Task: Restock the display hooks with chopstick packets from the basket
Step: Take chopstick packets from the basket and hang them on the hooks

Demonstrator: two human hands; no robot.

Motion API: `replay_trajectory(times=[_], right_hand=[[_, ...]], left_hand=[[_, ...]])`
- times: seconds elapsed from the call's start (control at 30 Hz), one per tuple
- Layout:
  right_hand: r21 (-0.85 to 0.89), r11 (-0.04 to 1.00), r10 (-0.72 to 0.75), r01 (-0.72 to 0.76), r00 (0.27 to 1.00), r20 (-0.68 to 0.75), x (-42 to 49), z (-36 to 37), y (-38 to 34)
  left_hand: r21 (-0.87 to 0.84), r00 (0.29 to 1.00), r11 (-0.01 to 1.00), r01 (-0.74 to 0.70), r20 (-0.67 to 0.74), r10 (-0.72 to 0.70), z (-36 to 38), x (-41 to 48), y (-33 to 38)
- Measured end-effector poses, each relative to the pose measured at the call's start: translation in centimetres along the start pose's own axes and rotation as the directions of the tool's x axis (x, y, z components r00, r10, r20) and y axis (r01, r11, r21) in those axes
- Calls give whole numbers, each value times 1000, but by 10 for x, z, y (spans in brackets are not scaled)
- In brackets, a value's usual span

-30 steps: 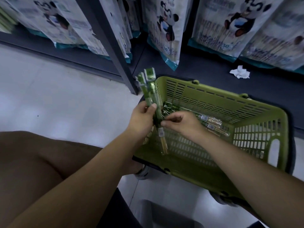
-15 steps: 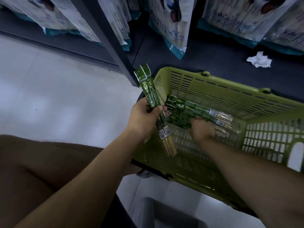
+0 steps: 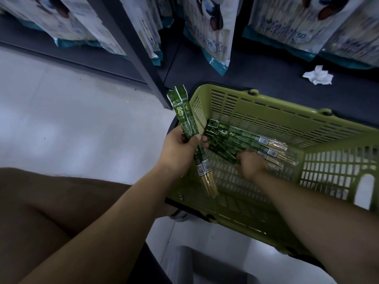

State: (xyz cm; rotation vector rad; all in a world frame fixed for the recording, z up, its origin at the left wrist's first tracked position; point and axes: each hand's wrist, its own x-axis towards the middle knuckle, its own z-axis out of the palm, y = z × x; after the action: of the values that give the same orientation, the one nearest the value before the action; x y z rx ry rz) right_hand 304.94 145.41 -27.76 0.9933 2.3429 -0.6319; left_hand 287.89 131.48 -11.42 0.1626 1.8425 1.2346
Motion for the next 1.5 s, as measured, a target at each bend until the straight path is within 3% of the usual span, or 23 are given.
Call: replay_trajectory(times=[0.17, 0.3, 0.43, 0.57, 0.77, 0.9, 1.0, 1.07, 1.2, 1.5], right_hand=[[359, 933, 18, -3, 999, -38, -19, -38, -7], [729, 680, -49, 86, 996, -71, -44, -88, -30], [808, 569, -165, 155, 984, -73, -60, -112, -64], [712, 643, -145, 284, 957, -252, -72, -107, -74], [746, 605, -16, 278, 941, -337, -77, -98, -79], [830, 520, -59, 200, 978, -199, -58, -88, -58], [580, 808, -8, 103, 987, -163, -36, -67, -23], [416, 909, 39, 23, 989, -139, -25, -51, -1], [219, 976, 20, -4, 997, -73, -12, -25, 8], [-4, 999, 53, -54, 996, -77, 6, -10, -2]], left_hand=[[-29, 995, 995, 94, -9, -94, 3, 4, -2], [-29, 988, 989, 148, 43, -146, 7, 1, -1], [-131, 982, 976, 174, 99, -162, 12, -3, 3], [-166, 971, 972, 165, 201, -131, 12, -8, 3], [-78, 988, 987, 143, 65, -138, 13, -4, -4], [-49, 994, 994, 102, -22, -103, 10, 1, -6], [-34, 997, 997, 76, -32, -77, 9, 1, -8], [-61, 998, 997, 55, -9, -56, 9, 1, -10], [-95, 999, 995, 34, 16, -33, 7, 3, -16], [-120, 999, 992, 43, 30, -40, 6, 6, -18]])
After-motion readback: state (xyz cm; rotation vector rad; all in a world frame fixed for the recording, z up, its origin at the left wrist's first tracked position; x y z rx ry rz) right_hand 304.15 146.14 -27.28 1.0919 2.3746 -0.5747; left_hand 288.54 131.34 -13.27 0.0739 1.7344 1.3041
